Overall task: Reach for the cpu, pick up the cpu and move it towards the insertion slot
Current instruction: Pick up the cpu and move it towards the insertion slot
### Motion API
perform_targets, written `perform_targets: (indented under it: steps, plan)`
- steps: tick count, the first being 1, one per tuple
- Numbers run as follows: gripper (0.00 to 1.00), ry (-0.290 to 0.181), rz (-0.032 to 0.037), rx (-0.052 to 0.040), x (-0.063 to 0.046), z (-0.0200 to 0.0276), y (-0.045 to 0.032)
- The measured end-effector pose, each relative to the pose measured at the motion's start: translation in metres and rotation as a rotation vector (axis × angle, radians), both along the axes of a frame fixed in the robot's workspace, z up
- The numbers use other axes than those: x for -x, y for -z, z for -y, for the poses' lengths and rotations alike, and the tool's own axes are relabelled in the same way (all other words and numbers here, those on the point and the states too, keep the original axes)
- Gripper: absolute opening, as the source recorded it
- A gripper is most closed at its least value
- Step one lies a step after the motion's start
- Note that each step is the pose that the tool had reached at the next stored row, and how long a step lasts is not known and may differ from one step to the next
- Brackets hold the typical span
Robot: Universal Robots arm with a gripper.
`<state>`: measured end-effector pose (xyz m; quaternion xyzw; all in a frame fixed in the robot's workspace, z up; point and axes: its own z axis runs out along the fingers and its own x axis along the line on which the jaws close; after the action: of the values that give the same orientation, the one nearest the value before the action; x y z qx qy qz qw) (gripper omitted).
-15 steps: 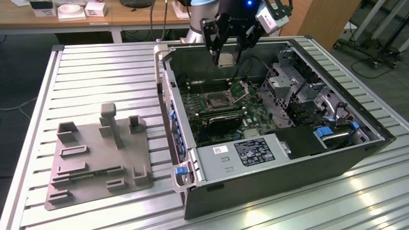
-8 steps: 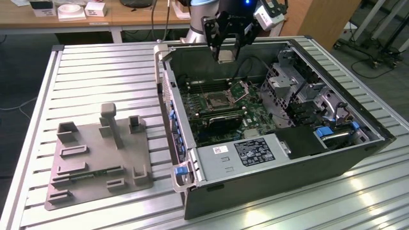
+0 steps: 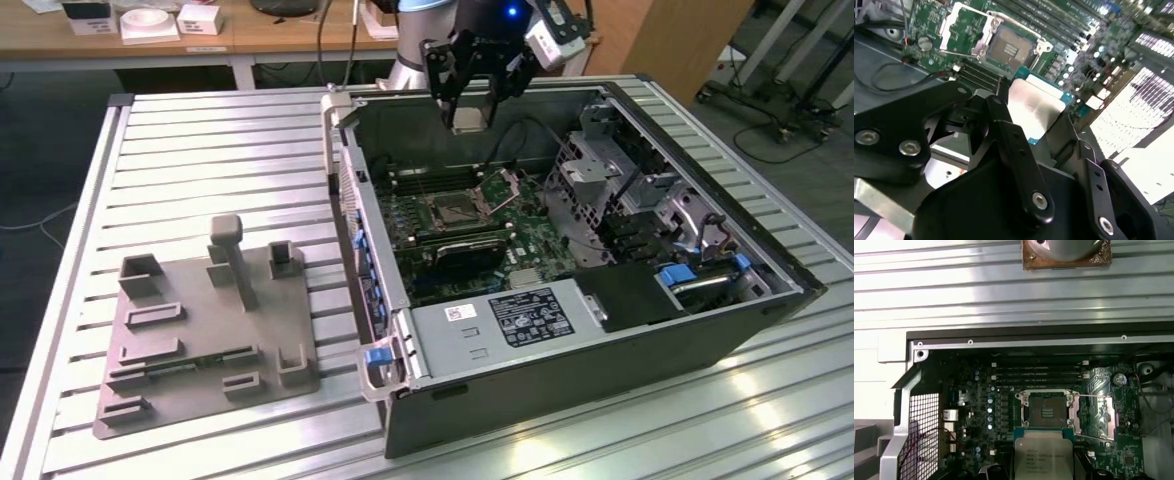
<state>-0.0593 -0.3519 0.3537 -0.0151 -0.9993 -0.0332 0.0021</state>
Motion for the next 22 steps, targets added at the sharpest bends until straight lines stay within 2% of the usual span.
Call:
perform_targets:
  steps: [5, 8, 14, 22]
  plan:
    - [0.54, 0.000, -0.0003, 0.0001, -0.003, -0.0169, 0.0024]
    - [0.54, 0.000, -0.0003, 0.0001, -0.005, -0.0245, 0.0041]
    - [0.54, 0.000, -0.0001, 0.0008, -0.009, -0.0281, 0.0084]
    - [0.54, -0.013, -0.0001, 0.0013, -0.009, -0.0293, 0.0094]
